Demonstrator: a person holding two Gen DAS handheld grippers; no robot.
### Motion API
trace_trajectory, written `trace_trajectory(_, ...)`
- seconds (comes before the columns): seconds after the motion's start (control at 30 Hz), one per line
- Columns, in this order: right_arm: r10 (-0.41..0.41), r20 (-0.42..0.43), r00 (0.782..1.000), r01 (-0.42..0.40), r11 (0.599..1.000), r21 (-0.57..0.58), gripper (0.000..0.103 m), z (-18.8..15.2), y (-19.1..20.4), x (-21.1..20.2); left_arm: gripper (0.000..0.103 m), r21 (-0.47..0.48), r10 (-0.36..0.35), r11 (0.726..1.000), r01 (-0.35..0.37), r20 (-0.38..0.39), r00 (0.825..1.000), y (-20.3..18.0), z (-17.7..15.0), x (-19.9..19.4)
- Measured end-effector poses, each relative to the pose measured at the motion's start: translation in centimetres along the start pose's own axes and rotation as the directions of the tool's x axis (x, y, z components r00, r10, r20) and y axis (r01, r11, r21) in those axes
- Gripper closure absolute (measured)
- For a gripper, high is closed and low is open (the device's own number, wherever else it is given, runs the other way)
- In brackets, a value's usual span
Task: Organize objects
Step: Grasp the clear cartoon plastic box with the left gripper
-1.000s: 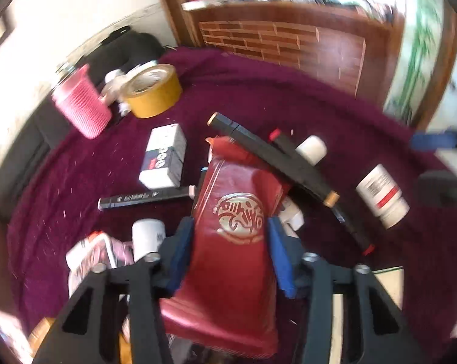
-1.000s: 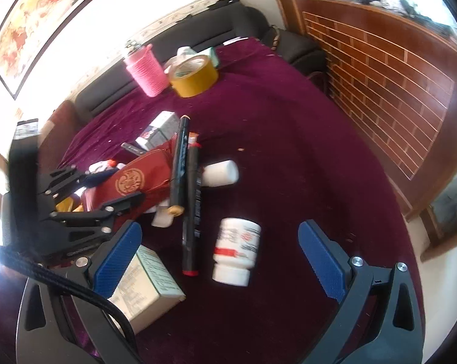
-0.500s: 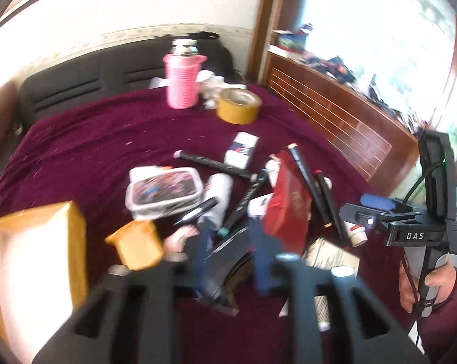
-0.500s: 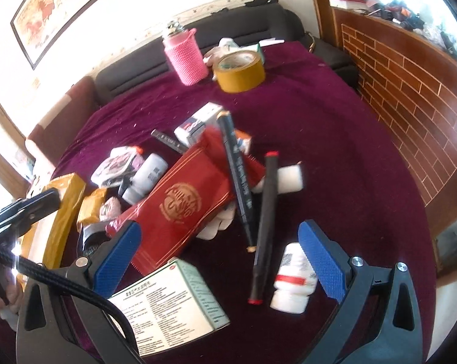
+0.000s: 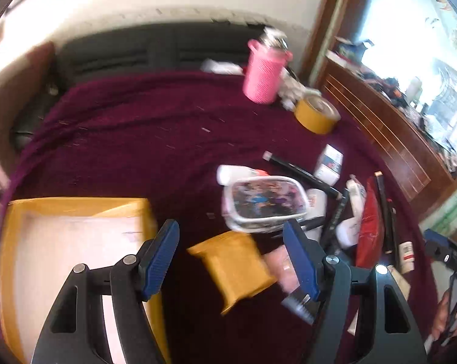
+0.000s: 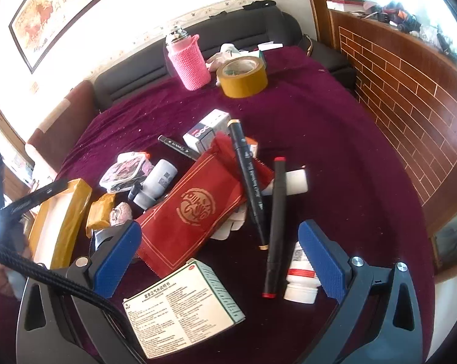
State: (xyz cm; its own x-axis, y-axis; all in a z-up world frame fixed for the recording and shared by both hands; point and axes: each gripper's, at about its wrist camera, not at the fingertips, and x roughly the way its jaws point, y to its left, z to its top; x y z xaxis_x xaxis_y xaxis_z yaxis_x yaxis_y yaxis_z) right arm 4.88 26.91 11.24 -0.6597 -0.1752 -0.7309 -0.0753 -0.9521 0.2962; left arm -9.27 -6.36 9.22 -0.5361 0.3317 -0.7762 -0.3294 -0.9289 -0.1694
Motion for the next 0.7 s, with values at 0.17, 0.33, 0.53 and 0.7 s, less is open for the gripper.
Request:
trace_trajectory(0.17, -0.012, -0.009, 1.000, 0.012, 1.000, -0.017, 0.000, 0.1, 0.8, 0.2, 0.037, -0.076, -0.030, 0.997, 0.026, -0.043, 0.999, 0.5, 3.7, 5.8)
trace_trajectory(0.33, -0.013, -0.005, 1.000, 0.013, 1.000, -0.015, 0.000, 0.0, 0.7, 0.0, 0.036, -0.207, -0.238, 0.958, 0.201, -0.174, 0.956, 0.8, 3.3, 10.3)
trace_trajectory(0.53, -0.015, -0.025, 1.000, 0.016, 1.000, 0.002, 0.000, 0.0, -0.3, 1.1, 0.036, 0.027, -0.292, 0.954, 0.299, -0.148, 0.945, -2.5, 1.9, 6.1)
trace_trajectory(0.7, -0.006, -0.038, 0.999, 0.007, 1.000, 0.028, 0.000, -0.5, -1.0, 1.6, 0.034, 0.333, -0.136, 0.932, 0.145, -0.049, 0.989, -6.2, 2.2, 3.5)
